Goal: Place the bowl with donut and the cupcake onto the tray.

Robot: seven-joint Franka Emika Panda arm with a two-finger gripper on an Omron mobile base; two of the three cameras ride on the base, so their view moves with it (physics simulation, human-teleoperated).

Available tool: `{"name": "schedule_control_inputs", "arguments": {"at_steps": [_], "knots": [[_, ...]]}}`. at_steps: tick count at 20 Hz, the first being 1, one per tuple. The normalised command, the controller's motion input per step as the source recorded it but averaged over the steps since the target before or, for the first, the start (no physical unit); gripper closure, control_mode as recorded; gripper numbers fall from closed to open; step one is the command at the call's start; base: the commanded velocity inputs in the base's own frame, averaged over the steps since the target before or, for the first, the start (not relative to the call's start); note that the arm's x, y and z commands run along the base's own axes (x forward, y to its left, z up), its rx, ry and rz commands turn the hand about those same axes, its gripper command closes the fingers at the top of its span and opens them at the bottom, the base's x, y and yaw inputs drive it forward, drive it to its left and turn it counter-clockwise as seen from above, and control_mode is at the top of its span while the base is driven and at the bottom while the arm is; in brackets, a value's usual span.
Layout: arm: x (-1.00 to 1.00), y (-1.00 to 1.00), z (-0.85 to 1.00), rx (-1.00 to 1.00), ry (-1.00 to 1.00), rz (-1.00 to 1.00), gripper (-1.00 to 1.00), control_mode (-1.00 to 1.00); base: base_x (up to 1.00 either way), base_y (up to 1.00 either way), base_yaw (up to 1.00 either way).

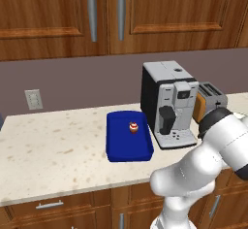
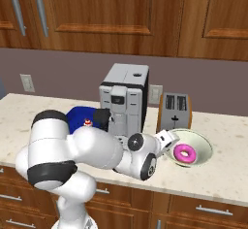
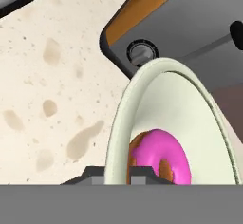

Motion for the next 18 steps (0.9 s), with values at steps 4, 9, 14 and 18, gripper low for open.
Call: {"name": "schedule_control_inputs", "arguments": {"at_steps": [4, 9, 14, 18], "knots": [[0.00, 0.00, 0.84, 0.00, 0.00, 0.00, 1.00, -1.00, 0.00, 0.00, 0.00], [0.00, 0.00, 0.80, 0.00, 0.00, 0.00, 1.00, -1.00, 0.00, 0.00, 0.00], [-0.02, 0.01, 0.61, 0.00, 0.00, 0.03, 1.00, -1.00, 0.00, 0.00, 0.00], [-0.19, 0.12, 0.51, -0.01, 0.00, 0.01, 1.00, -1.00, 0.00, 0.00, 0.00]]}}
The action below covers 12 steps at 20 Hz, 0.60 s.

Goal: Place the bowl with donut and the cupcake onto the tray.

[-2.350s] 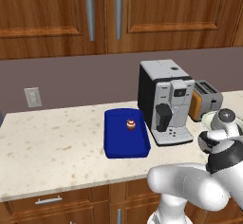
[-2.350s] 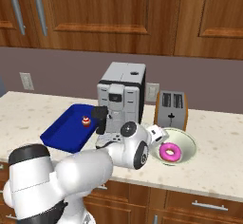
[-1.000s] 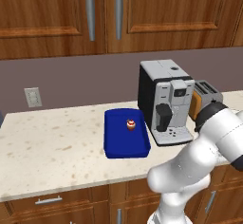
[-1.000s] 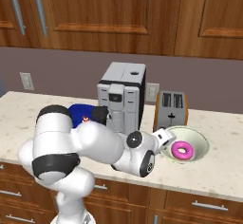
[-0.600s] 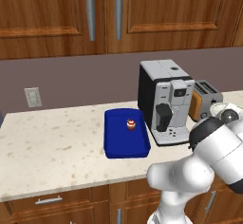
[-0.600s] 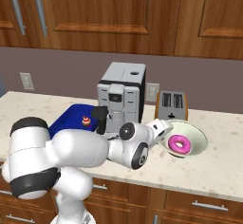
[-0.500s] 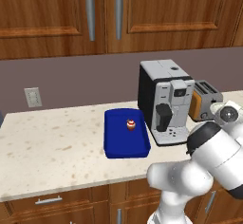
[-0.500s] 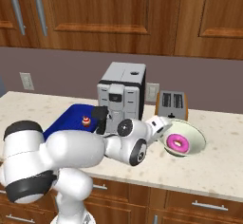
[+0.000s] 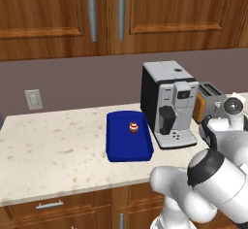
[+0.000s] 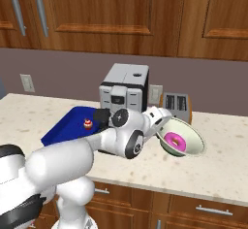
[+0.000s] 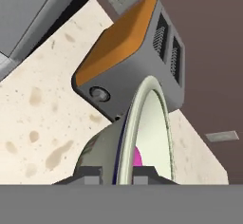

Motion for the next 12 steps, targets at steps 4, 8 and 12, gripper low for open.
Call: {"name": "schedule_control_inputs", "arguments": {"at_steps": [4, 8, 12], "knots": [[-0.23, 0.28, 0.38, -0.05, 0.00, 0.01, 1.00, -1.00, 0.00, 0.00, 0.00], [-0.24, 0.47, 0.10, -0.07, 0.00, 0.02, 1.00, -1.00, 0.00, 0.00, 0.00], [-0.12, 0.56, 0.03, -0.06, 0.00, 0.04, 1.00, -1.00, 0.00, 0.00, 0.00]]}}
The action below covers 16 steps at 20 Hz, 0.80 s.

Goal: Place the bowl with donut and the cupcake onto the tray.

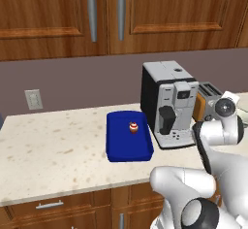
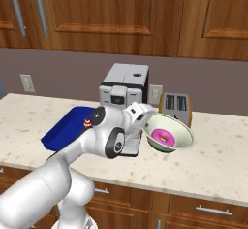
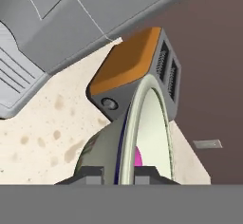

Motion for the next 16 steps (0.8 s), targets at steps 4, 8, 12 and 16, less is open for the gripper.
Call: {"name": "schedule_control_inputs", "arguments": {"at_steps": [4, 8, 12, 16], "knots": [[-0.01, 0.62, 0.09, -0.05, 0.00, 0.05, 1.00, -1.00, 0.00, 0.00, 0.00], [0.00, 0.65, 0.06, -0.03, 0.00, 0.03, 1.00, -1.00, 0.00, 0.00, 0.00], [-0.01, 0.69, 0.00, -0.02, 0.00, 0.02, 1.00, -1.00, 0.00, 0.00, 0.00], [-0.03, 0.67, 0.00, -0.01, 0.00, 0.01, 1.00, -1.00, 0.00, 0.00, 0.00]]}}
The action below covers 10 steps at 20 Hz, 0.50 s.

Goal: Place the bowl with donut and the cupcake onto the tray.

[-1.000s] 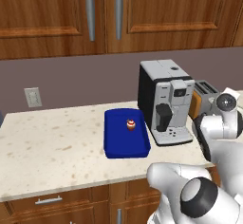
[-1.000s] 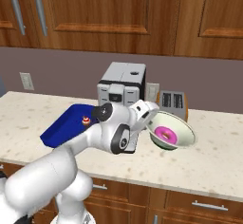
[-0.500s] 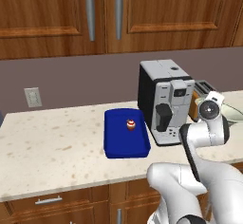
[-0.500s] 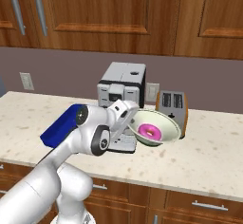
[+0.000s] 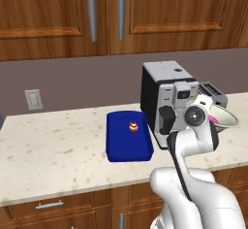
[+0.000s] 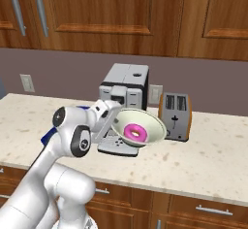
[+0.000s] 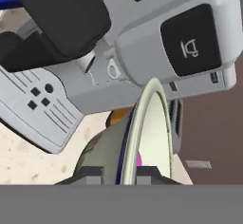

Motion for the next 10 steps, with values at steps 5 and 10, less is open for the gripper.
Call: {"name": "schedule_control_inputs", "arguments": {"at_steps": [5, 10], "knots": [[0.00, 0.70, 0.00, -0.02, 0.00, 0.00, 1.00, -1.00, 0.00, 0.00, 0.00], [-0.09, 0.76, 0.00, -0.02, 0.00, 0.00, 1.00, -1.00, 0.00, 0.00, 0.00]]}}
